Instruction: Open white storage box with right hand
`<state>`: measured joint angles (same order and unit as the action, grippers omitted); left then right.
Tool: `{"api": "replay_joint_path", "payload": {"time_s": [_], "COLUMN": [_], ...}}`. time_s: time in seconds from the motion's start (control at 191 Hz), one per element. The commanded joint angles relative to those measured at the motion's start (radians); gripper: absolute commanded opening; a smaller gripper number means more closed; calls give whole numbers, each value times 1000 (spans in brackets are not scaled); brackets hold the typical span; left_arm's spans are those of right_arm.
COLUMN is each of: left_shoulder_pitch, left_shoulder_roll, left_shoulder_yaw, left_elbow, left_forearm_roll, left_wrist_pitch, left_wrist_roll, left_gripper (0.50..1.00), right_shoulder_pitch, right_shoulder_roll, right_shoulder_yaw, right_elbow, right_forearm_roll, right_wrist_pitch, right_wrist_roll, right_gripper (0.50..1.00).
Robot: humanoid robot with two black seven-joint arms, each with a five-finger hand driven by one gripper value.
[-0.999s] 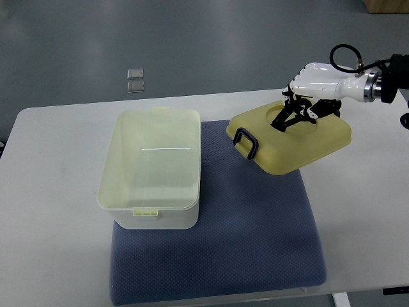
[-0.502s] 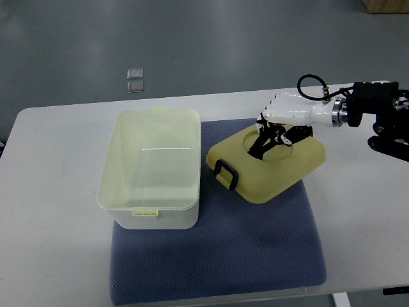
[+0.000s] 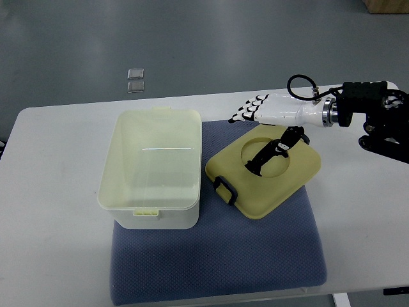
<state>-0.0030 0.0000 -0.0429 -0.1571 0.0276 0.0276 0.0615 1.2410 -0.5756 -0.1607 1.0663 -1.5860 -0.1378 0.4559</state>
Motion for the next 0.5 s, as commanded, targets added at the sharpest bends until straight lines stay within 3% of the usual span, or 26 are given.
{"api": "replay_joint_path", "payload": {"time_s": [0.0, 0.241, 0.392, 0.497], "left_shoulder_pitch": [0, 0, 0, 0], "left_shoulder_roll": [0, 0, 0, 0], "left_shoulder_yaw": [0, 0, 0, 0], "left_elbow": [-1, -1, 1, -1], "left_forearm_roll": [0, 0, 0, 0], "left_wrist_pitch": [0, 0, 0, 0], "left_wrist_roll": [0, 0, 0, 0], "left_gripper": [1000, 1000, 1000, 1000], "right_shoulder_pitch": [46, 153, 126, 25], "right_shoulder_roll": [-44, -121, -119, -99], "right_shoulder_yaw": [-46, -82, 4, 104], "right_elbow": [6, 7, -2, -40], "right_forearm_roll": [-2, 3, 58, 239], "right_wrist_pitch": [21, 222, 201, 152], "right_wrist_roll": [4, 1, -5, -17], "right_gripper": [930, 930, 930, 928]}}
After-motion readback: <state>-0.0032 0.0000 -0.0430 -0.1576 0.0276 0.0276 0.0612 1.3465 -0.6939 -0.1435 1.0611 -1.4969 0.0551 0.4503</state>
